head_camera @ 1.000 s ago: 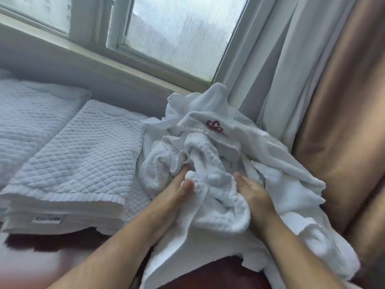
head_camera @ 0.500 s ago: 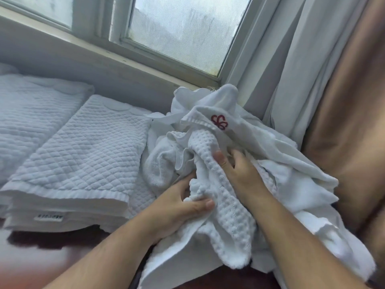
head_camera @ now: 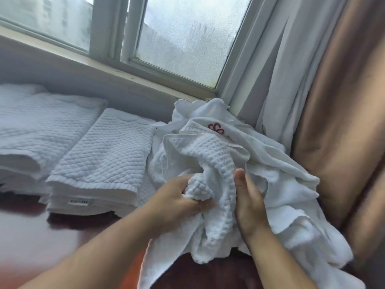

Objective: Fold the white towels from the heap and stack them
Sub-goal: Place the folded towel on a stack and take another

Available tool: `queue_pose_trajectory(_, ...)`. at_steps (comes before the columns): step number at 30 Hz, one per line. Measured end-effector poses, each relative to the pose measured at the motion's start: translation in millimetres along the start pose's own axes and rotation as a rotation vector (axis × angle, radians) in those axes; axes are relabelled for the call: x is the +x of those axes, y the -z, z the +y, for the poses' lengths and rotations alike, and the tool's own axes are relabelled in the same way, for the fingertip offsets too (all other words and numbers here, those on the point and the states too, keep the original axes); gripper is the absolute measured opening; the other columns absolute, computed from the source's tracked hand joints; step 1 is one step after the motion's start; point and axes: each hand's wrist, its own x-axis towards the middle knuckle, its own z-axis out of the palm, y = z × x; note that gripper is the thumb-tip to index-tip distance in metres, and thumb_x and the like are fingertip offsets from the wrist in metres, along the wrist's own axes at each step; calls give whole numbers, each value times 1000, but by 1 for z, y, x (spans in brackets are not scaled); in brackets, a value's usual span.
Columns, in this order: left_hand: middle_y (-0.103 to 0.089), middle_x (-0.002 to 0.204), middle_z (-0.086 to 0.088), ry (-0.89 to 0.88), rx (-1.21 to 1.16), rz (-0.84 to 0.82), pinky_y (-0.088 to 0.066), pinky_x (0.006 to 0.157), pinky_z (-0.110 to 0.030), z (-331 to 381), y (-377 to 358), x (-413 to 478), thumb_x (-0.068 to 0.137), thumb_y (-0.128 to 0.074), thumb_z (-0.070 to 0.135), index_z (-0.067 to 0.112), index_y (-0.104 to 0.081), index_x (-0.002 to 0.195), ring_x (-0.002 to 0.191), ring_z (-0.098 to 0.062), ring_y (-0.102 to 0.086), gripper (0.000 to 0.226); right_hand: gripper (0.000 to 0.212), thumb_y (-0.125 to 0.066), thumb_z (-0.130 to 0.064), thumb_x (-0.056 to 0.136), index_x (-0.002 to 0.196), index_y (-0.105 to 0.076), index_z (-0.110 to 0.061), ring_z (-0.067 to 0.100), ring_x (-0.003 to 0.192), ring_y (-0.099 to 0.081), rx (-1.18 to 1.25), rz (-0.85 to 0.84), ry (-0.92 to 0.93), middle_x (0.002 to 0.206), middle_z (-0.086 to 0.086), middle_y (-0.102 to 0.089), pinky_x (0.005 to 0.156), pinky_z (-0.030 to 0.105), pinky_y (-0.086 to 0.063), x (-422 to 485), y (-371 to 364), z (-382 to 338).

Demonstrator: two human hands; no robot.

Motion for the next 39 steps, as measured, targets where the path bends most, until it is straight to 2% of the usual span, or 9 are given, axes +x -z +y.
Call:
queue_pose_trajectory(6, -76, 100, 9, -127, 226, 51, -55, 76, -19, 68, 9, -28, 81, -82, 36, 35, -71, 103, 95, -7, -72, 24, 46, -35, -79, 87, 89, -62, -42, 17, 113, -57, -65, 59, 163, 111, 1, -57, 106, 46, -45, -10, 0, -57)
queue_pose_trajectory(11, -73, 101, 10, -259, 351, 132, -55, 76, -21, 112, 5, -60, 85, -75, 42, 33, -67, 107, 96, -5, -69, 26, 79, -40, -90, 80, 66, -48, -12, 3, 56, -48, -92, 210, 271, 57, -6, -49, 52, 20, -42, -19, 15, -90)
queue_pose_trajectory(14, -72, 88, 13, 63, 564, 151, -50, 72, -26, 116, 10, -79, 85, -67, 44, 34, -65, 92, 78, 1, -64, 13, 75, -39, -87, 80, 60, -41, -15, 8, 53, -46, -408, 181, 90, 53, -8, -47, 47, 15, -35, -20, 25, -85)
queue_pose_trajectory(17, -70, 95, 10, 475, 575, -108, -51, 83, -27, 104, 24, -100, 85, -74, 41, 31, -67, 98, 87, -7, -66, 18, 79, -34, -87, 73, 69, -50, -9, 17, 64, -51, -533, -158, -153, 66, 7, -56, 58, 25, -39, -33, 27, -75)
queue_pose_trajectory(20, -48, 142, 7, 557, 842, -155, -41, 110, -32, 84, 30, -111, 72, -80, 63, 44, -35, 145, 129, -14, -50, 88, 78, -32, -93, 71, 72, -49, -17, 14, 65, -49, -756, -500, -213, 70, -3, -54, 62, 34, -38, -58, 19, -58)
queue_pose_trajectory(24, 7, 165, 13, 341, 1158, -75, -18, 123, -37, 57, 22, -112, 57, -78, 73, 38, 13, 156, 152, -18, -6, 140, 73, -67, -89, 61, 114, -63, -39, -7, 97, -64, -592, -740, -247, 107, -22, -70, 92, 28, -53, -104, 10, -25)
queue_pose_trajectory(30, 29, 162, 13, 175, 1302, 38, -14, 121, -37, 23, 16, -97, 59, -82, 66, 44, 33, 148, 153, -20, 2, 147, 42, -68, -69, 72, 96, -66, -34, -1, 81, -66, -601, -436, -224, 89, -19, -72, 75, 25, -52, -111, -7, 9)
queue_pose_trajectory(34, 26, 163, 13, 155, 1271, 11, -13, 124, -38, 1, 16, -84, 63, -75, 74, 49, 22, 151, 154, -17, 8, 133, 19, -61, -53, 90, 85, -63, -34, 8, 76, -63, -689, -76, -255, 79, -15, -68, 66, 32, -52, -90, 1, 43)
queue_pose_trajectory(39, 14, 162, 16, 82, 1198, 121, -22, 121, -39, -27, 7, -66, 67, -67, 79, 57, 9, 148, 152, -12, 7, 113, 25, -60, -50, 90, 76, -59, -30, 0, 64, -59, -621, 59, -229, 69, -17, -65, 52, 24, -38, -62, 5, 73)
